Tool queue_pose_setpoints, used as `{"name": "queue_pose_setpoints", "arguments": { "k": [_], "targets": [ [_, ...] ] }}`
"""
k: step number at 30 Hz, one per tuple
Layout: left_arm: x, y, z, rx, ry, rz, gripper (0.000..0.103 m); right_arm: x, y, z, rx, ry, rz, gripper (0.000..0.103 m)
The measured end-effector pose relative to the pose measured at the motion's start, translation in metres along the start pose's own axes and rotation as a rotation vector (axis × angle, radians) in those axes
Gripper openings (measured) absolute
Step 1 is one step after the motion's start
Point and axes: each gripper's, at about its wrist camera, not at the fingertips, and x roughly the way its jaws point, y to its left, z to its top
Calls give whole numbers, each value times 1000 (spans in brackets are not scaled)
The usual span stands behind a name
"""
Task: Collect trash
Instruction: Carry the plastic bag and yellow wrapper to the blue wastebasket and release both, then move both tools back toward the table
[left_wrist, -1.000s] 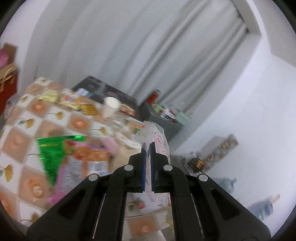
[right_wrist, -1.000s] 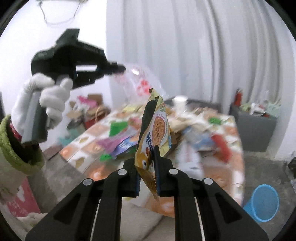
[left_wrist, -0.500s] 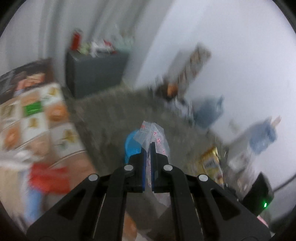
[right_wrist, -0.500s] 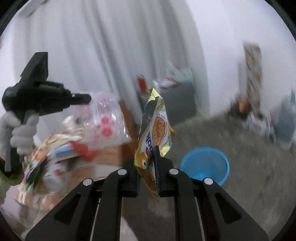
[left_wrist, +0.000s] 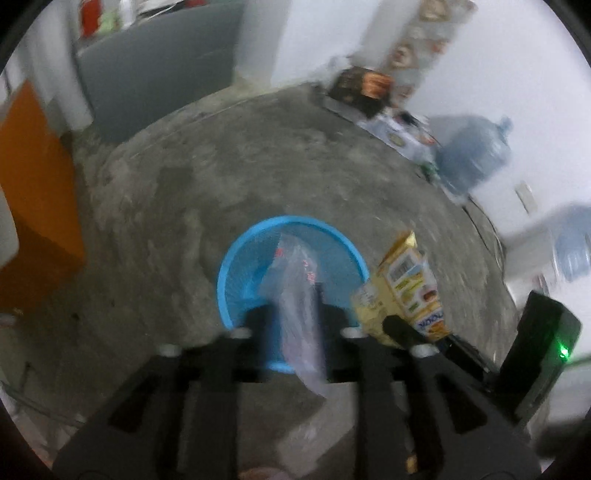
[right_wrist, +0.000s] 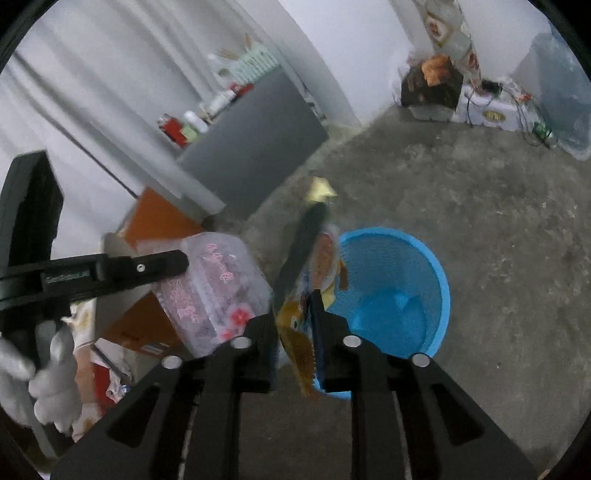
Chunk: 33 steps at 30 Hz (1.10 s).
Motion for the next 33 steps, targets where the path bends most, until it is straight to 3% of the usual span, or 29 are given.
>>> {"name": "queue_pose_setpoints", "arguments": {
  "k": [1,6,9,12,17,19,21,27,33],
  "targets": [
    [8,4,-1,-11,5,18,54,11,-10,-1,27,15,-31,44],
    [10,23,-17,-72,10,10,56,32,-33,-11,92,29,-69,44],
    [-12,28,-17,-38,-59,30,62,21,-25,-19,61,-1,-77,44],
    [-44,18,-25,-2,-117,17,67,-9,-3,-23,-28,-66,-99,51],
    [-138,4,-51,132,-251,-99,77,-89,53,-37,-199,-236,-82,69],
    [-182,1,-75,193,-328,-132,82,-120,75,-47,-249,-304,-63,86],
    [-215,1,-99,213,-375,-158,84,-156,96,-65,-283,-384,-28,97],
    [-313,15,-189,152,-527,-251,84,-225,135,-116,-332,-503,21,97],
    [-375,41,-269,79,-667,-237,84,-264,182,-170,-462,-535,-8,97]
  ]
}}
